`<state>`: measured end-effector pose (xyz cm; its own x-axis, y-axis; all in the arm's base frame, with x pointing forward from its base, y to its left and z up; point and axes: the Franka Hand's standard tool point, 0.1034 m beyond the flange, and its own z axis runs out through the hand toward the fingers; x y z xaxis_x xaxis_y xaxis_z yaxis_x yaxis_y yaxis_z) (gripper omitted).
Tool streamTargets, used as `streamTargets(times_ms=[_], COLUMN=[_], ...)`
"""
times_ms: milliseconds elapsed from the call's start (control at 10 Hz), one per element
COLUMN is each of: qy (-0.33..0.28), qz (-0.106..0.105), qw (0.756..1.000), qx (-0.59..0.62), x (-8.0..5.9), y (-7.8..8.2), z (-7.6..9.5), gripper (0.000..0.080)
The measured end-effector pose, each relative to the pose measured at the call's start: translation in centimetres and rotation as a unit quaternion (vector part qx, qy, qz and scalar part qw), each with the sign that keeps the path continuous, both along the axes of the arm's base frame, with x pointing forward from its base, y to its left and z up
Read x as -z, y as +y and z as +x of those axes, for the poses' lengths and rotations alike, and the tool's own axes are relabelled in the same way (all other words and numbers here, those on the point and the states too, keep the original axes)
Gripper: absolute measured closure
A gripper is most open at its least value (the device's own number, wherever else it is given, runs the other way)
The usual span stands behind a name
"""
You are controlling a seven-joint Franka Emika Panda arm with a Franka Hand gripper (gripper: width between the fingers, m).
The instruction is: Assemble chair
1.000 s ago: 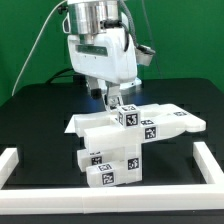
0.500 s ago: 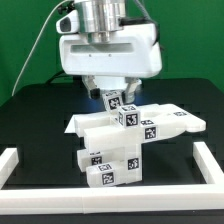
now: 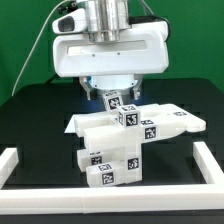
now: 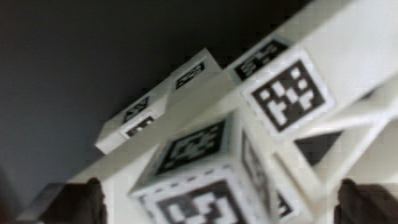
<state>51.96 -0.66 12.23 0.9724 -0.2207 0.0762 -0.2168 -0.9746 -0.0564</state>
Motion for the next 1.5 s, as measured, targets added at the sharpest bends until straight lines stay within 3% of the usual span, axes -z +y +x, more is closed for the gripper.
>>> streamTargets(times_ms=[100,300,400,900,1300,1500], qy=[0.000,0.000,0.002,0.009,0.017,0.017], qz=[0.001,0.001,0.005,0.022,0.040,0.041], qw=[1.000,1.000,0.999,0.972,0.899,0.898], qx=[0.005,0.010,0.049,0.234,0.435,0.437], x=[0.01,0.03,0.06,0.09,0.15,0.14], y=[-0.07,-0.07,-0.05,-0.08,-0.58,-0.51], z=[0.01,0.00,0.00,0.01,0.18,0.20], gripper=[0.0151,0.0435,0.0517,0.0517,0.0515,0.0508])
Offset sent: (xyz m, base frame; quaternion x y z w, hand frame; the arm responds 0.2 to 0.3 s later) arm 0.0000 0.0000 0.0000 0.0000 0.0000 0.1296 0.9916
